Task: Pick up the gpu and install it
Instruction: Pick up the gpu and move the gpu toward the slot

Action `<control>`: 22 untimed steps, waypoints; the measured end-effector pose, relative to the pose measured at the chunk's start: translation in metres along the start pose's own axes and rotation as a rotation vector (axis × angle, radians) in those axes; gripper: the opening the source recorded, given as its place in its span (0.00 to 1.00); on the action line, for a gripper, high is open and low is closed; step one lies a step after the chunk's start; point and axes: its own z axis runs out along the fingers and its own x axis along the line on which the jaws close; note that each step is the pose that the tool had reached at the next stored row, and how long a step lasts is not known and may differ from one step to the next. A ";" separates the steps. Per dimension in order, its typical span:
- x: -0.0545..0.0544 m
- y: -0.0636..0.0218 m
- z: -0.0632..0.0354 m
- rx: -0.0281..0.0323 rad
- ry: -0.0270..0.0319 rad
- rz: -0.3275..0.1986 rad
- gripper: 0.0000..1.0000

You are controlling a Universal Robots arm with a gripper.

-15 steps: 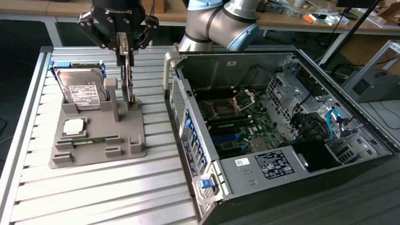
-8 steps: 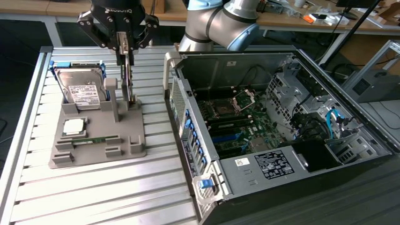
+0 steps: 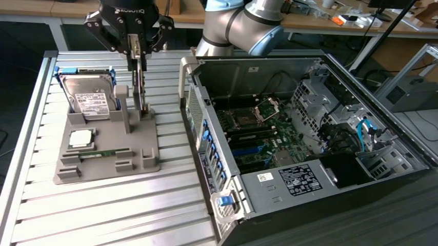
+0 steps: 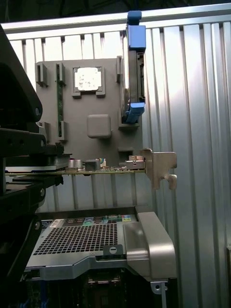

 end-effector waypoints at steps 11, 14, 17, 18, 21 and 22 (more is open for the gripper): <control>0.000 0.0002 -0.0029 0.0000 0.0000 0.000 0.27; 0.000 0.0002 -0.0038 0.0000 0.0000 0.000 0.27; 0.000 0.0003 -0.0048 0.0000 0.0000 0.000 0.27; 0.000 0.0003 -0.0054 0.0000 0.0000 0.000 0.27; 0.000 0.0003 -0.0058 0.0000 0.0000 0.000 0.27; 0.000 0.0003 -0.0059 0.0000 0.0000 0.000 0.27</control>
